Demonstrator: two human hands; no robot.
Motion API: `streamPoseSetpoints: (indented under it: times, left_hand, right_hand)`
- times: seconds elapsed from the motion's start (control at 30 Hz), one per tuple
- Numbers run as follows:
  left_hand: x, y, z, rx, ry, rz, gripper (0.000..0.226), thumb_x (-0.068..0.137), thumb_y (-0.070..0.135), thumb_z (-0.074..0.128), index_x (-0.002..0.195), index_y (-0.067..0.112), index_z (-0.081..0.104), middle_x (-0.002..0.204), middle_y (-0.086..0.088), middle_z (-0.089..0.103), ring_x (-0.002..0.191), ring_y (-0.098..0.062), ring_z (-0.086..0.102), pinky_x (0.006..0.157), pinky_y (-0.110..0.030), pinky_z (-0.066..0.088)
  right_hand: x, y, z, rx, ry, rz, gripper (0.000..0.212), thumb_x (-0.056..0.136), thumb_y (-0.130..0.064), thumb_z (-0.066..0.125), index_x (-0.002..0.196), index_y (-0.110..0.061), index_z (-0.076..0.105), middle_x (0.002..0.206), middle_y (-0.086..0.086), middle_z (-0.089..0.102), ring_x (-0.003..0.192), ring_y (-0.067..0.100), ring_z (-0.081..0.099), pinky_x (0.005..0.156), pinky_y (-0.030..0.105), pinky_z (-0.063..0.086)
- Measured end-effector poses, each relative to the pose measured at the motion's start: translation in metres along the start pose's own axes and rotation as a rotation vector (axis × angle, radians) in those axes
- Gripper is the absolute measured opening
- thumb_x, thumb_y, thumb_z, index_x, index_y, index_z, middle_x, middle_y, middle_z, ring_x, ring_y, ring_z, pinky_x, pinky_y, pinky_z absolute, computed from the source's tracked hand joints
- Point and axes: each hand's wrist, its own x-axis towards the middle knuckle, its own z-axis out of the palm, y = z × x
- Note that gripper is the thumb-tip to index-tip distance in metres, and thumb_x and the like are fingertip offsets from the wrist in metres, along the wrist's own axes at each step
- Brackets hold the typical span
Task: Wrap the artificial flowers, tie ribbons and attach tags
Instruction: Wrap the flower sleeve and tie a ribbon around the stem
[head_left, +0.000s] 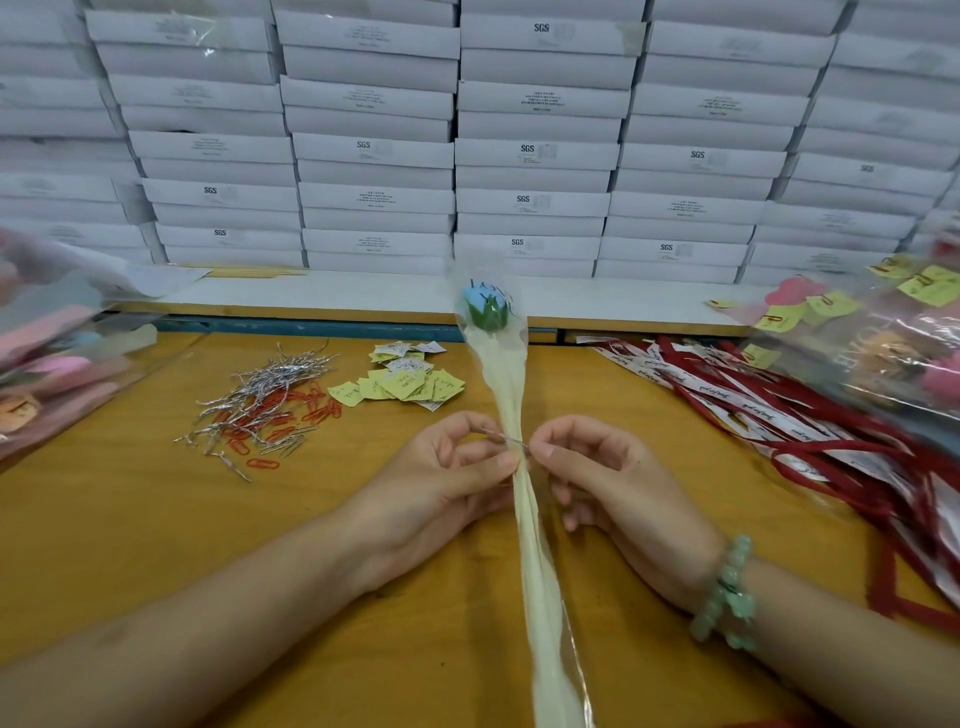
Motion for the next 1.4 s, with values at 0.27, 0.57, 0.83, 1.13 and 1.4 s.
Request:
streamPoseSetpoints:
  times: [0.27, 0.57, 0.83, 1.13, 1.4]
  left_hand:
    - [-0.003, 0.002, 0.004, 0.100, -0.012, 0.004, 0.020, 0.077, -0.001, 0.071, 0.092, 0.009, 0.064, 0.081, -0.012, 0.067, 0.078, -0.018, 0.068, 0.075, -0.027, 0.056]
    - [-0.003, 0.001, 0.005, 0.192, 0.000, 0.018, 0.020, 0.072, 0.009, 0.078, 0.088, 0.017, 0.069, 0.089, -0.012, 0.066, 0.075, -0.013, 0.063, 0.062, -0.019, 0.050]
    - [-0.003, 0.003, 0.004, 0.107, -0.039, 0.017, 0.017, 0.075, 0.005, 0.073, 0.088, 0.016, 0.069, 0.088, -0.008, 0.071, 0.075, -0.013, 0.066, 0.061, -0.022, 0.050]
    - [-0.002, 0.002, 0.003, 0.147, -0.055, 0.019, 0.021, 0.074, 0.008, 0.073, 0.093, 0.013, 0.065, 0.079, -0.005, 0.069, 0.065, -0.010, 0.063, 0.053, -0.017, 0.046]
    - [-0.003, 0.003, 0.004, 0.094, -0.083, 0.017, 0.022, 0.080, 0.000, 0.065, 0.099, 0.009, 0.057, 0.077, -0.004, 0.067, 0.066, -0.009, 0.064, 0.057, -0.017, 0.049]
  right_hand:
    - [0.003, -0.003, -0.003, 0.018, -0.069, 0.074, 0.015, 0.089, -0.009, 0.060, 0.075, -0.014, 0.066, 0.057, -0.001, 0.045, 0.051, 0.007, 0.044, 0.046, 0.020, 0.044]
    - [0.004, 0.000, -0.010, 0.154, -0.134, 0.133, 0.017, 0.069, -0.020, 0.073, 0.077, -0.008, 0.065, 0.092, 0.011, 0.069, 0.086, 0.017, 0.067, 0.072, 0.025, 0.058]
    - [0.006, 0.005, -0.006, 0.354, -0.119, 0.087, 0.010, 0.072, -0.007, 0.069, 0.073, -0.003, 0.059, 0.124, 0.024, 0.061, 0.107, 0.031, 0.064, 0.099, 0.049, 0.050]
    - [0.006, 0.001, -0.010, 0.239, -0.193, 0.128, 0.007, 0.076, -0.014, 0.068, 0.077, -0.012, 0.061, 0.076, 0.003, 0.064, 0.067, 0.007, 0.054, 0.057, 0.017, 0.045]
    - [0.009, -0.002, -0.014, 0.243, -0.250, 0.201, 0.008, 0.072, -0.013, 0.071, 0.080, -0.011, 0.067, 0.076, 0.003, 0.065, 0.057, 0.005, 0.051, 0.053, 0.018, 0.049]
